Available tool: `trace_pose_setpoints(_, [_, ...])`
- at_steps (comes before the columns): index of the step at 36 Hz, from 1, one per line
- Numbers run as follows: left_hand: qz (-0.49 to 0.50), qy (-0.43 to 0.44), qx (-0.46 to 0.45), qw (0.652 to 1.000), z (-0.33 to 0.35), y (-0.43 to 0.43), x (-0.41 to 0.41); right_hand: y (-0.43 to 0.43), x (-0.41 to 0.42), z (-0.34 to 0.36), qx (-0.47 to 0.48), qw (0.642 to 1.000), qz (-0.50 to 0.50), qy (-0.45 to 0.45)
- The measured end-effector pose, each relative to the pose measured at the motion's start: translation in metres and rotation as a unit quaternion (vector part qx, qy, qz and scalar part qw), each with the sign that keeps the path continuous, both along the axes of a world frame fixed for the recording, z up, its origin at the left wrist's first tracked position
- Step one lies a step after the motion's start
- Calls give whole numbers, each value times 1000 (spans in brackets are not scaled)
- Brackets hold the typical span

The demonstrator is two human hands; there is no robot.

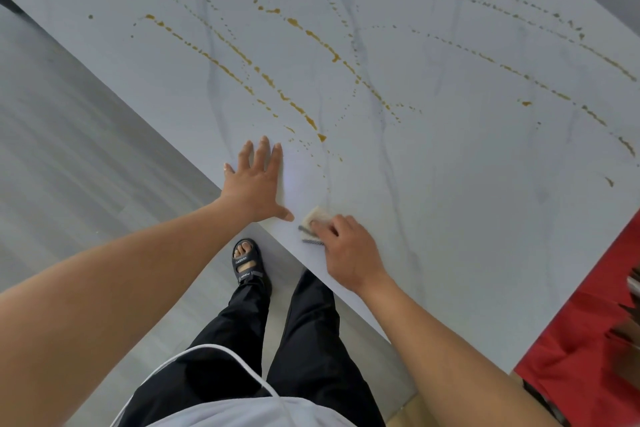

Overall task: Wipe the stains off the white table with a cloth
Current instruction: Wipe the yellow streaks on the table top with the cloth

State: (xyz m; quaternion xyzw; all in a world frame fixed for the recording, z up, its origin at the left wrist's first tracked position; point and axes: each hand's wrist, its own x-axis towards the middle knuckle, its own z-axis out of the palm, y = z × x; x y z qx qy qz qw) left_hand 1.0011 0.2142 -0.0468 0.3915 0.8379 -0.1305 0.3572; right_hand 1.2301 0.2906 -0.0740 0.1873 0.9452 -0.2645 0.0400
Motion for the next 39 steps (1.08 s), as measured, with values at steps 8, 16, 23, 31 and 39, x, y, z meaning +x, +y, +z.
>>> trace_pose_setpoints(8, [-2, 1, 3, 1000, -2, -1, -1, 7, 0, -5, 20, 991, -133, 4])
trace_pose_setpoints(16, [-7, 5, 5, 1000, -3, -3, -1, -46, 9, -4, 17, 997, -71, 18])
trace_pose_setpoints(23, [-8, -20, 13, 1000, -1, -7, -7, -78, 3, 3, -72, 991, -108, -28])
trace_pose_setpoints(31, [-32, -29, 51, 998, 13, -34, -42, -91, -30, 35, -403, 855, -320, -65])
trace_pose_setpoints(39, [-73, -34, 35, 996, 17, -44, -92, -101, -35, 69, -570, 615, -539, 76])
